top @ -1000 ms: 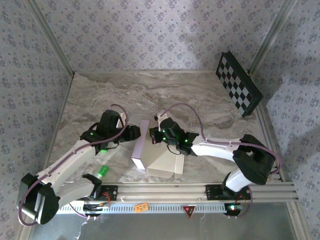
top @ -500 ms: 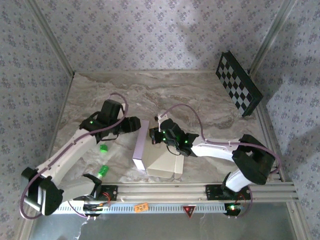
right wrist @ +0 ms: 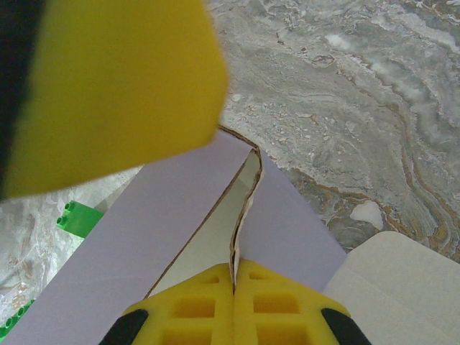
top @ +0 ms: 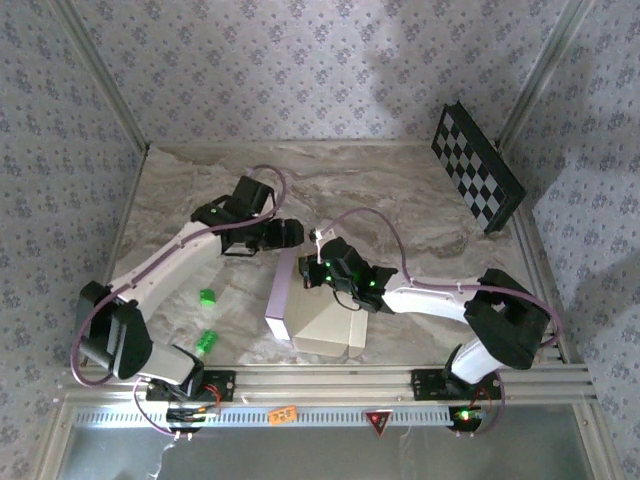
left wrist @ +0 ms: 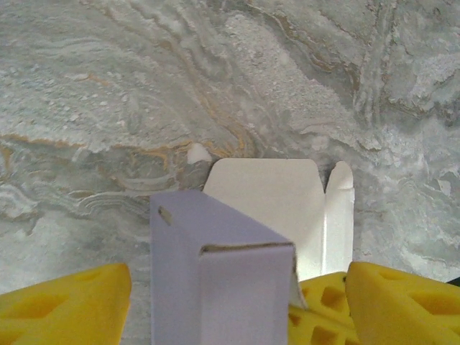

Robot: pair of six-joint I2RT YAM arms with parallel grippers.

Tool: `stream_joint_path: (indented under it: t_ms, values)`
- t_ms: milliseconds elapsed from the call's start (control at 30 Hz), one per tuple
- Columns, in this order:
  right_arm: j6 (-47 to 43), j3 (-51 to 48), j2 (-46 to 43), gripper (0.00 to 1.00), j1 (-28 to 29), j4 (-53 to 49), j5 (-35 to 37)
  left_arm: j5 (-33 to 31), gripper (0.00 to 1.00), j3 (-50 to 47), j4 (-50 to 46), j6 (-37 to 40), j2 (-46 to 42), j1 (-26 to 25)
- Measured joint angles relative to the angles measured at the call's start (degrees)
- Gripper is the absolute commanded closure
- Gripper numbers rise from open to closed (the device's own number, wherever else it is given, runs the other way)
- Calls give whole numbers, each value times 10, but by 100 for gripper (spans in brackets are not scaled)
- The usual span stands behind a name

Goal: Fold the paper box

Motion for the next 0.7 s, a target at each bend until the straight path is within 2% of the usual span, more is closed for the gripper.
stream_joint_path:
  t_ms: [333,700]
  values:
    - [0,0,0,100,0,0,0,23,24,14,-9,14,50,-14]
    - [0,0,0,100,-2,0,-1,0,38,33,-50,35,75,-27]
